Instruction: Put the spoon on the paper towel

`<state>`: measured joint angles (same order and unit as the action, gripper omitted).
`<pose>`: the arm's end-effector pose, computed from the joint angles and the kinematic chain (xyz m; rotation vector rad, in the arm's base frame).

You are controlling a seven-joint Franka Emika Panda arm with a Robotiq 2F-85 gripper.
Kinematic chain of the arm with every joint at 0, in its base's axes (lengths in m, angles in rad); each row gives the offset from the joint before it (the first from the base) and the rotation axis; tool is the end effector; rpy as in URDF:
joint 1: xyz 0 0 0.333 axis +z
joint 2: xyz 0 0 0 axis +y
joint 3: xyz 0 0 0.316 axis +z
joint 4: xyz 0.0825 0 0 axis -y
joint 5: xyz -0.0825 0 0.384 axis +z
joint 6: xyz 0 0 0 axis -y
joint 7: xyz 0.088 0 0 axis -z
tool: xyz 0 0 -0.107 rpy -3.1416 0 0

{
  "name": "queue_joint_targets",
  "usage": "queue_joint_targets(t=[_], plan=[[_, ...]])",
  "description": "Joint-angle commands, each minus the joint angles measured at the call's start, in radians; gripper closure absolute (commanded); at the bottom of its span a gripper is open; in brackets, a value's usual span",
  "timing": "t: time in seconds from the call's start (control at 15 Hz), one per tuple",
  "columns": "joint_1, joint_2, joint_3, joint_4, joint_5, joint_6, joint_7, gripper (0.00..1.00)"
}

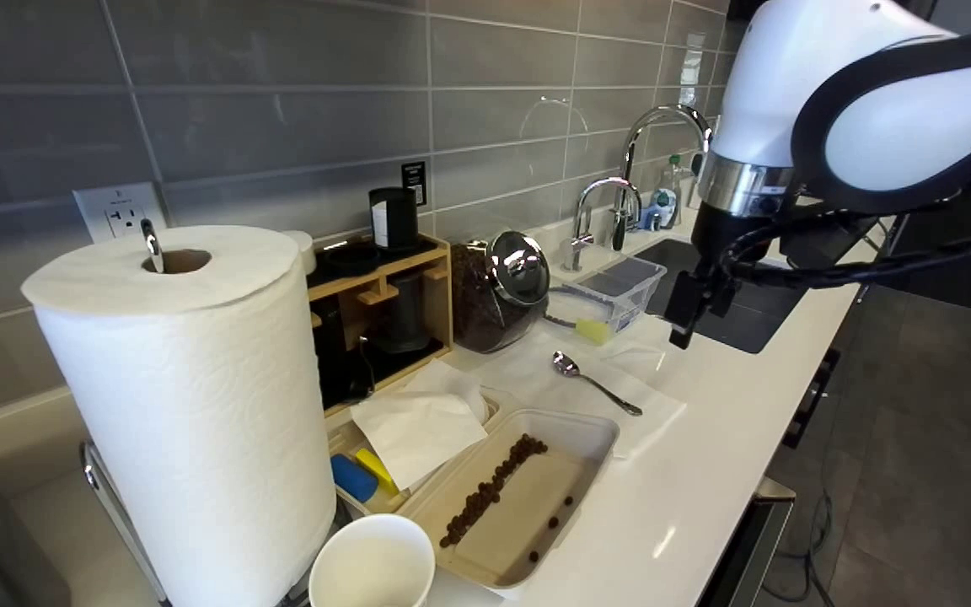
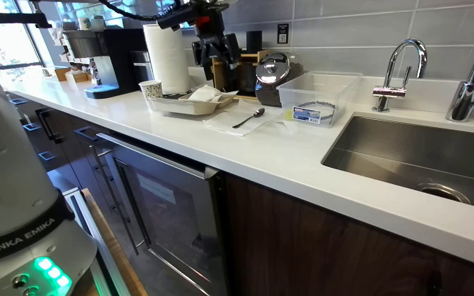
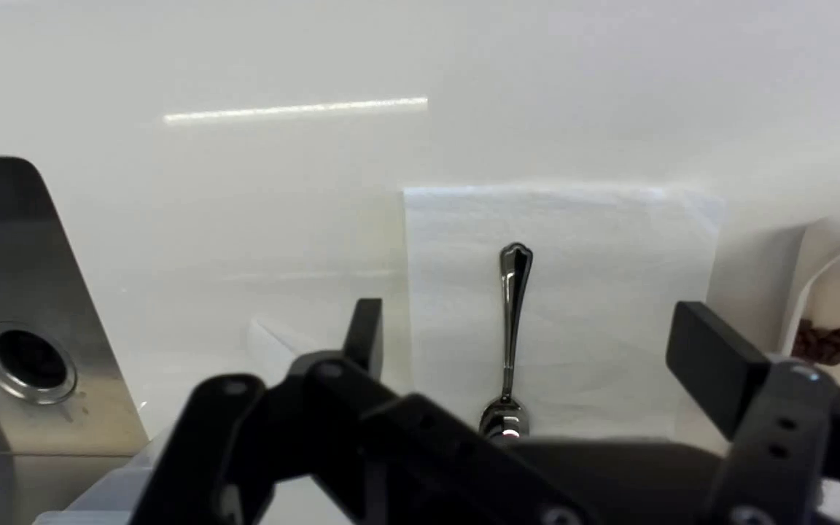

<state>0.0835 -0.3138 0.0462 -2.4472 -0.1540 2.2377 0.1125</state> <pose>0.4454 0.0538 0.4270 3.0055 0.1576 0.1797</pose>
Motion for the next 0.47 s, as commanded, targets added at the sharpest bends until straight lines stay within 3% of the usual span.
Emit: queue_joint_targets(t=[0.0, 0.2, 0.27, 0.4], plan=[[-0.018, -0.155, 0.027, -0.074, 0.0, -0.004, 0.022, 0.0], [-0.016, -0.276, 0.05, -0.121, 0.013, 0.082, 0.069, 0.0], [-0.021, -0.174, 0.039, -0.05, 0.01, 0.032, 0.024, 0.0], [-0.022, -0.237, 0.053, -0.073, 0.012, 0.048, 0.045, 0.0]])
